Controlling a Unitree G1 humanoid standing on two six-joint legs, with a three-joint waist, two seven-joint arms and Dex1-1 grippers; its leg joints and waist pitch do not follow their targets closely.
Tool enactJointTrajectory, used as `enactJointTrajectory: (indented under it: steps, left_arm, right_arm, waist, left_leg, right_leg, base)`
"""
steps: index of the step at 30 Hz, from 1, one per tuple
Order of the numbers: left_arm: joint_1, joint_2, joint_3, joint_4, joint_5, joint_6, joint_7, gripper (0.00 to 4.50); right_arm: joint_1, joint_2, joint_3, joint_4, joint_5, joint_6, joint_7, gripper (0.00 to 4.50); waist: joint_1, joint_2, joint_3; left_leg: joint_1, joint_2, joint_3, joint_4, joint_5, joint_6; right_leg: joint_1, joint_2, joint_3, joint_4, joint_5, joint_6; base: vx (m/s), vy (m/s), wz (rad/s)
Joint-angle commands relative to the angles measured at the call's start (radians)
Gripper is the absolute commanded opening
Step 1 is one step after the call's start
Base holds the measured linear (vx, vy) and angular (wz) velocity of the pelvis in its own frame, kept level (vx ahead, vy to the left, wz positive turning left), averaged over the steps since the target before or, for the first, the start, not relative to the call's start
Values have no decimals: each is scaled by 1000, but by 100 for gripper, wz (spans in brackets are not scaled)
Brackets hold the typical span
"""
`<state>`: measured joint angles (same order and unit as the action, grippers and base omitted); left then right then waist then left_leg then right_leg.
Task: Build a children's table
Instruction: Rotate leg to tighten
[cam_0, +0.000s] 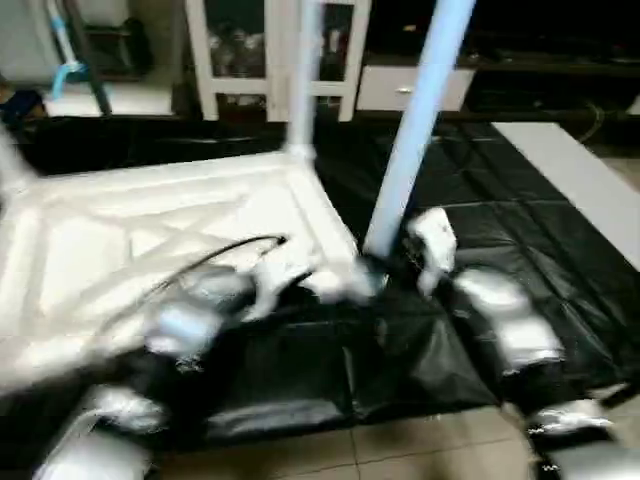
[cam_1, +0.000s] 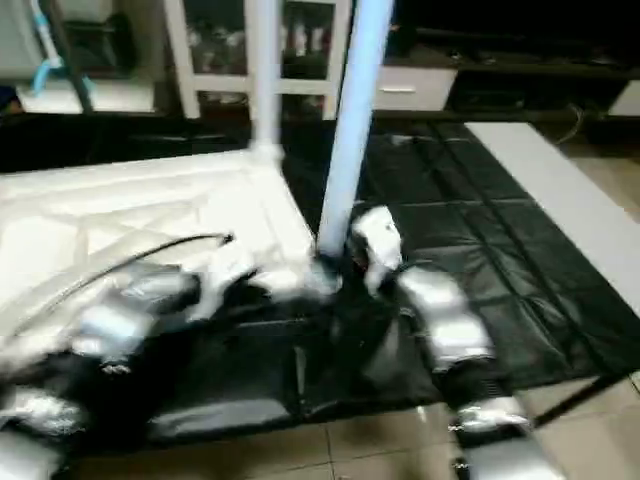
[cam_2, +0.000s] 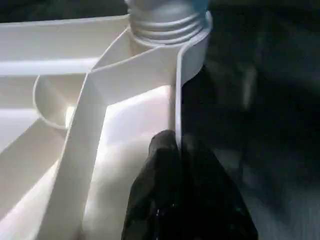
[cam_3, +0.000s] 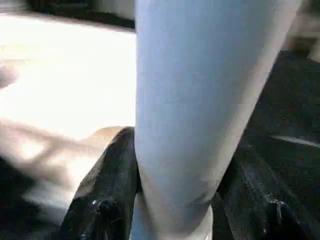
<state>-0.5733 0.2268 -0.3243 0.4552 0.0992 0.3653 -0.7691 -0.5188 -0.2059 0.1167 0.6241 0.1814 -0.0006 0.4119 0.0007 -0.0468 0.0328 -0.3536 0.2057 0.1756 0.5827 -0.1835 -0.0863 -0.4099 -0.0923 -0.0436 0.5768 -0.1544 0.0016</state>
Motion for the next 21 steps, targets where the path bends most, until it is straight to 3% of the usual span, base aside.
enactJointTrajectory:
  steps: [1, 3, 4, 5, 8, 10, 11, 14, 15, 17, 18, 20, 21]
  left_arm:
    - [8, 11, 46, 31, -1, 26, 73, 0]
    - [-18, -50, 52, 59, 3, -10, 145, 0]
    - [-21, -57, 50, 59, 4, -15, 147, 0]
    - [-22, -61, 48, 59, 4, -17, 149, 0]
    - [-26, -66, 36, 53, 13, -24, 131, 0]
    - [-22, -48, 28, 53, 24, -37, 110, 0]
    - [-21, -39, 20, 52, 27, -51, 104, 0]
    - [-7, 12, -17, 48, 28, -95, 30, 0]
    - [12, 58, -46, 37, 17, -141, -68, 0]
    - [21, 77, -57, 31, 13, -159, -111, 0]
    - [45, 123, -85, 6, -3, -223, -222, 0]
    - [71, 164, -104, -28, -31, -245, -332, 0]
    - [81, 177, -106, -39, -45, -249, -372, 0]
  right_arm:
    - [44, -57, -121, 72, -123, 42, -275, 187]
    - [73, 50, -145, 43, -121, 11, -388, 187]
    - [73, 69, -144, 46, -117, 5, -388, 187]
    - [73, 80, -143, 48, -114, 1, -387, 187]
    - [58, 143, -147, 66, -35, -52, -290, 187]
    - [61, 135, -115, 42, -26, -95, -215, 187]
    - [67, 126, -95, 22, -28, -107, -206, 242]
    - [73, 84, -90, -36, -16, -76, -192, 262]
    - [54, 44, -118, -39, 16, 1, -145, 273]
    - [47, 27, -128, -39, 24, 31, -105, 284]
    - [39, -30, -119, -46, 49, 66, 50, 284]
    - [45, -104, -90, -65, 72, 38, 268, 284]
    - [58, -151, -62, -83, 82, 20, 397, 284]
  waist:
    - [-3, 3, -45]
    - [-2, 1, -51]
    - [1, 7, -50]
    - [1, 5, -51]
    - [-2, 8, -49]
    - [-3, 11, -50]
    - [0, 11, -53]
    - [6, 12, -53]
    - [5, 12, -52]
    - [4, 16, -54]
    - [4, 21, -55]
    - [6, 26, -56]
    - [6, 22, -58]
  left_leg:
    - [3, 8, -3, -77, -381, -32]
    - [3, 2, -2, -73, -397, -11]
    - [4, 2, -2, -74, -396, -6]
    - [5, 2, -1, -74, -399, -5]
    - [-3, 5, -5, -79, -418, 5]
    - [-4, 7, -6, -80, -427, 11]
    - [-6, 7, -5, -79, -405, 13]
    - [-9, 7, 0, -78, -356, 24]
    - [-9, 7, 0, -78, -354, 29]
    - [-9, 11, 0, -78, -349, 30]
    - [-7, 13, -1, -79, -345, 27]
    - [-9, 20, -1, -78, -325, 33]
    - [-9, 20, 1, -74, -306, 45]
  right_leg:
    - [25, -25, 15, -80, -483, -108]
    - [22, -23, 13, -87, -498, -83]
    - [17, -23, 14, -89, -498, -75]
    - [15, -22, 14, -90, -494, -75]
    - [20, -21, 11, -87, -475, -77]
    - [22, -20, 11, -85, -445, -86]
    - [24, -22, 13, -82, -413, -97]
    - [28, -21, 18, -75, -340, -121]
    - [29, -21, 18, -73, -333, -131]
    - [32, -23, 20, -69, -320, -143]
    - [32, -23, 19, -69, -303, -158]
    - [38, -24, 20, -57, -221, -195]
    - [45, -24, 20, -51, -179, -215]
  base:
    - [0, 0, 0]
    - [0, 0, 0]
    - [0, 0, 0]
    - [0, 0, 0]
    - [0, 0, 0]
    - [0, 0, 0]
    - [0, 0, 0]
    - [0, 0, 0]
    - [0, 0, 0]
    - [0, 0, 0]
    - [0, 0, 0]
    - [0, 0, 0]
    - [61, 8, 2]
